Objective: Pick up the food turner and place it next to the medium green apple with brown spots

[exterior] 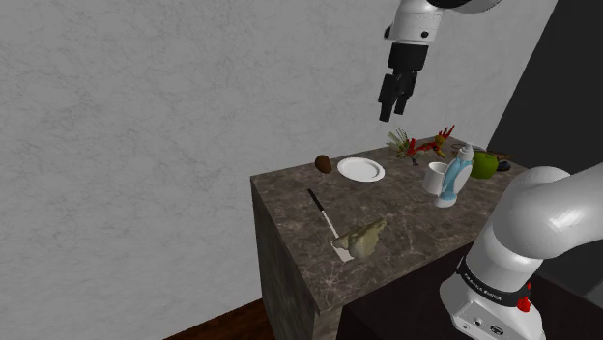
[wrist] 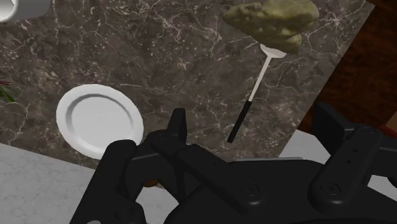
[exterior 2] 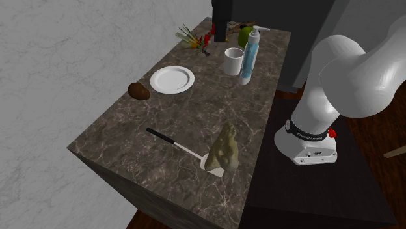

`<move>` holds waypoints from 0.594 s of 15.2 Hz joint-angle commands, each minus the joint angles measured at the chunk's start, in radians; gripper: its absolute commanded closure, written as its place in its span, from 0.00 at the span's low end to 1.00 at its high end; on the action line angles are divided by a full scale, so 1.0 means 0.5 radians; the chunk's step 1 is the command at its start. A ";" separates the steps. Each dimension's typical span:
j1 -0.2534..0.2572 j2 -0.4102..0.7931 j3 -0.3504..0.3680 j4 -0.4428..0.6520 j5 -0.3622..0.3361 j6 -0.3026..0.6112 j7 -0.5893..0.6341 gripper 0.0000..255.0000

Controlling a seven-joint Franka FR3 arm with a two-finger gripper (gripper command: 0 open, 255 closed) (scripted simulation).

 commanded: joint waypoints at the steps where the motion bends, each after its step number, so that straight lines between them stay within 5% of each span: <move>1: 0.000 0.000 0.000 0.000 0.000 0.000 0.000 0.00; 9: -0.013 -0.087 0.273 -0.569 0.133 0.648 0.417 0.00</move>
